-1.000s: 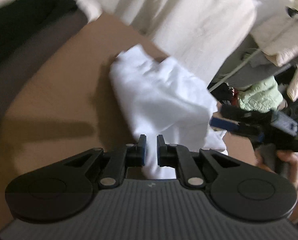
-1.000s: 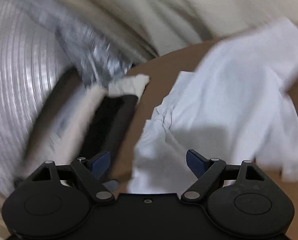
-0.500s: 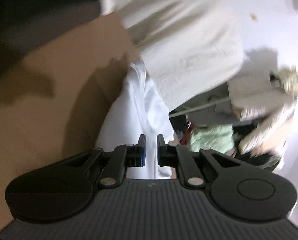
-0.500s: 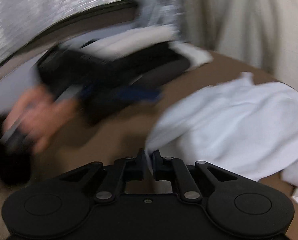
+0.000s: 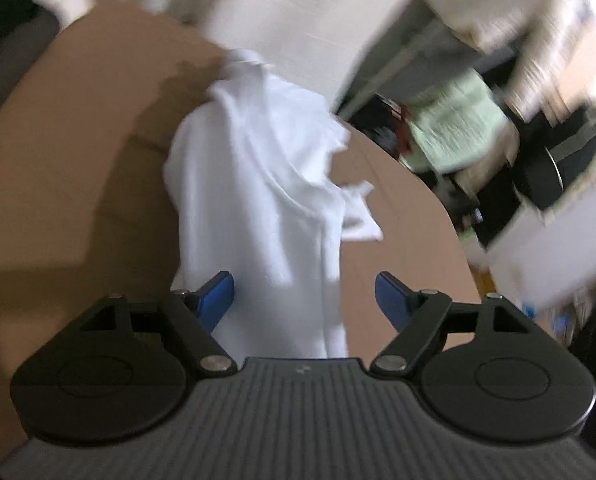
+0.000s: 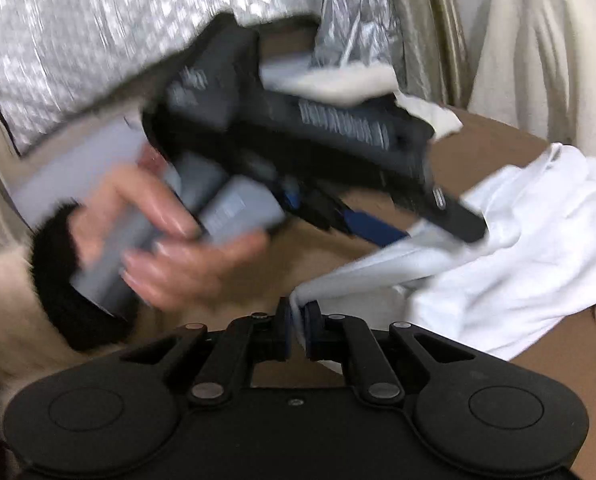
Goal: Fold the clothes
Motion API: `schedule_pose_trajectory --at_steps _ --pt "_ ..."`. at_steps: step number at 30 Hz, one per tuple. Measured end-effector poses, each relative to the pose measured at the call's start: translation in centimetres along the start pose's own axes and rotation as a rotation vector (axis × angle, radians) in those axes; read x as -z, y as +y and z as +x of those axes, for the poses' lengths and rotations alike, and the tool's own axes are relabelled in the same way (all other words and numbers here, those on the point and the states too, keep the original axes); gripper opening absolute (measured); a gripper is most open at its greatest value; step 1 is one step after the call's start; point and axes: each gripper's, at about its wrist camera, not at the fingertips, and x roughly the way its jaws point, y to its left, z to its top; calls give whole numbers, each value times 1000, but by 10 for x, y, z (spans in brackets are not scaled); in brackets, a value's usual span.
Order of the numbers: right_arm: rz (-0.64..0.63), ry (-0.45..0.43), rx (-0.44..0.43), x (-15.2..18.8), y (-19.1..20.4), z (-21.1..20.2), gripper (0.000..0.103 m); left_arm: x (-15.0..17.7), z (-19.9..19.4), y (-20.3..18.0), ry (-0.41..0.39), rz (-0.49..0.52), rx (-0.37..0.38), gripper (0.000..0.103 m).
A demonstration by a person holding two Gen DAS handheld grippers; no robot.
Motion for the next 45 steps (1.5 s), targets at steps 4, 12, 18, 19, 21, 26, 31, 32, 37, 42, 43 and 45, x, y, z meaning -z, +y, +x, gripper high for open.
schedule_pose_trajectory --at_steps 4,12,18,19,21,26,31,32,37,42,43,45 --pt "-34 12 6 2 5 -9 9 3 5 3 54 -69 -58 4" --pt "131 -7 129 23 -46 -42 18 -5 -29 33 -160 -207 -111 4" --pt "321 -19 234 27 -114 -40 54 -1 -37 57 -224 -319 -96 4" --pt "377 -19 223 27 -128 -36 54 0 -35 61 -220 -320 -94 4" --pt "496 -32 176 30 -148 -25 54 1 -29 69 -212 -339 -81 4" --pt "627 -60 59 38 -148 6 54 2 -8 89 -127 -407 -10 4" --pt "496 -31 231 29 -133 27 6 4 0 79 -102 -316 -77 5" --pt "465 -44 274 24 -134 25 6 5 -1 79 -92 -304 -124 5" --pt "323 -135 521 4 -130 -34 5 10 1 77 -44 -245 -250 5" --pt "249 -199 705 12 -126 -104 5 14 11 49 3 -265 -42 5" --pt "249 -228 737 15 -124 -120 4 15 14 34 8 -222 -77 5" --pt "249 -282 806 21 -119 -148 4 17 21 4 0 -176 -34 4"
